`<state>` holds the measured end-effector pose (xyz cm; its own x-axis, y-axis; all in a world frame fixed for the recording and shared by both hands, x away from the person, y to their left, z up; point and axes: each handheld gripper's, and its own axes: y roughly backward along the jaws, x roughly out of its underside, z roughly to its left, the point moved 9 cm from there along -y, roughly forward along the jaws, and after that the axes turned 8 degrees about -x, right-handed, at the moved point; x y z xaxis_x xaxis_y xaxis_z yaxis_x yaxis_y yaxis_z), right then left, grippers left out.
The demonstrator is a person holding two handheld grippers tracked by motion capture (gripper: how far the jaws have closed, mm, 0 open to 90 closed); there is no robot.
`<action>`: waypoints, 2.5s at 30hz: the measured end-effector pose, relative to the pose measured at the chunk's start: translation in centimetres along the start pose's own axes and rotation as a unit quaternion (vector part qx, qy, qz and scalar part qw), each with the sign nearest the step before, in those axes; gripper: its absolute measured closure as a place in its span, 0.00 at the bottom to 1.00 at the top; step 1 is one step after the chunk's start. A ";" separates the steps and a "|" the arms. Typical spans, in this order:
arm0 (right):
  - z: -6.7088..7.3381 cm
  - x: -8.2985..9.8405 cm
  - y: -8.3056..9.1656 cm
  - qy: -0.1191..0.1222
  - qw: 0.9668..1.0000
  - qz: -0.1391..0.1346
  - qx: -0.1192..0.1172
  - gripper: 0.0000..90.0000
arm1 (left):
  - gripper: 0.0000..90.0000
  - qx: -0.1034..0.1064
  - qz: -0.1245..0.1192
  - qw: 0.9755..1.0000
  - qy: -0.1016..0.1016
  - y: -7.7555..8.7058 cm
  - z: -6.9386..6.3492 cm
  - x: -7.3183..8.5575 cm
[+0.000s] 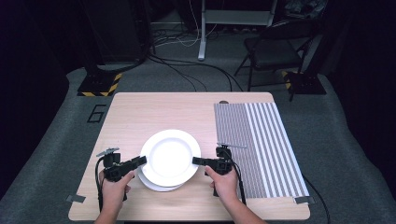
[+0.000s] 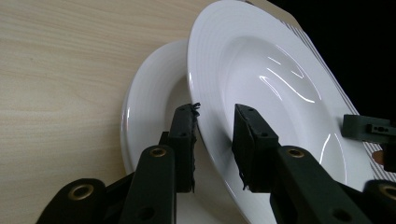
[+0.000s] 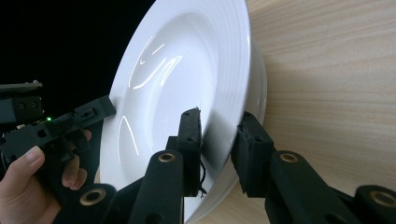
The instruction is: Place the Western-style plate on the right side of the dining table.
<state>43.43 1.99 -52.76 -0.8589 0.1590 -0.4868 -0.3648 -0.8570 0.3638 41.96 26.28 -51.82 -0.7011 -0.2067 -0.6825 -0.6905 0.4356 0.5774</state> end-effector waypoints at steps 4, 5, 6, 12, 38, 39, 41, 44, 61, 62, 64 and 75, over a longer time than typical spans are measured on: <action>0.2 -0.2 0.1 0.001 1.000 0.000 -0.001 0.82 | 0.77 0.000 -0.005 1.000 0.001 0.2 -0.2 -0.1; 0.2 -0.2 0.1 0.003 1.000 -0.001 -0.001 0.82 | 0.77 0.000 -0.003 1.000 -0.001 0.2 -0.2 -0.1; 0.2 -0.3 0.1 0.004 1.000 -0.001 -0.001 0.82 | 0.77 0.000 -0.003 1.000 -0.001 0.2 -0.2 -0.1; 0.3 -0.3 0.2 0.003 1.000 -0.003 -0.001 0.82 | 0.77 -0.001 -0.006 1.000 0.001 0.2 -0.4 -0.2; -0.4 -0.8 3.1 0.007 0.999 -0.037 0.016 0.81 | 0.77 0.024 0.001 0.999 -0.032 -1.5 -3.2 -1.0; -0.5 -0.8 3.3 0.006 0.999 -0.038 0.017 0.81 | 0.77 0.025 0.002 0.999 -0.037 -1.6 -3.3 -1.0; -0.6 -0.8 3.6 0.002 0.999 -0.042 0.019 0.81 | 0.77 0.027 0.002 0.999 -0.035 -1.9 -3.6 -1.1; -0.8 -0.9 4.3 0.000 0.999 -0.049 0.024 0.81 | 0.77 0.033 0.006 0.999 -0.039 -2.4 -4.1 -1.1; -2.0 -0.9 8.0 -0.016 0.995 -0.090 0.048 0.82 | 0.77 0.069 0.023 0.995 -0.066 -4.6 -7.5 -1.3; -2.1 -0.9 8.2 -0.012 0.994 -0.093 0.052 0.81 | 0.77 0.073 0.025 0.995 -0.070 -4.8 -7.7 -1.3; -2.1 -0.9 8.6 -0.014 0.994 -0.097 0.054 0.82 | 0.77 0.075 0.027 0.994 -0.074 -5.0 -8.0 -1.3; -3.1 -0.4 10.6 -0.029 0.990 -0.118 0.070 0.81 | 0.77 0.096 0.041 0.991 -0.088 -6.5 -10.2 -1.1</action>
<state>41.01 -8.73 -51.19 -0.7614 0.3783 -0.5265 -0.6005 -0.7174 0.3530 45.45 14.77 -50.27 -0.6998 -0.0146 -0.7142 -0.5736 0.6074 0.5496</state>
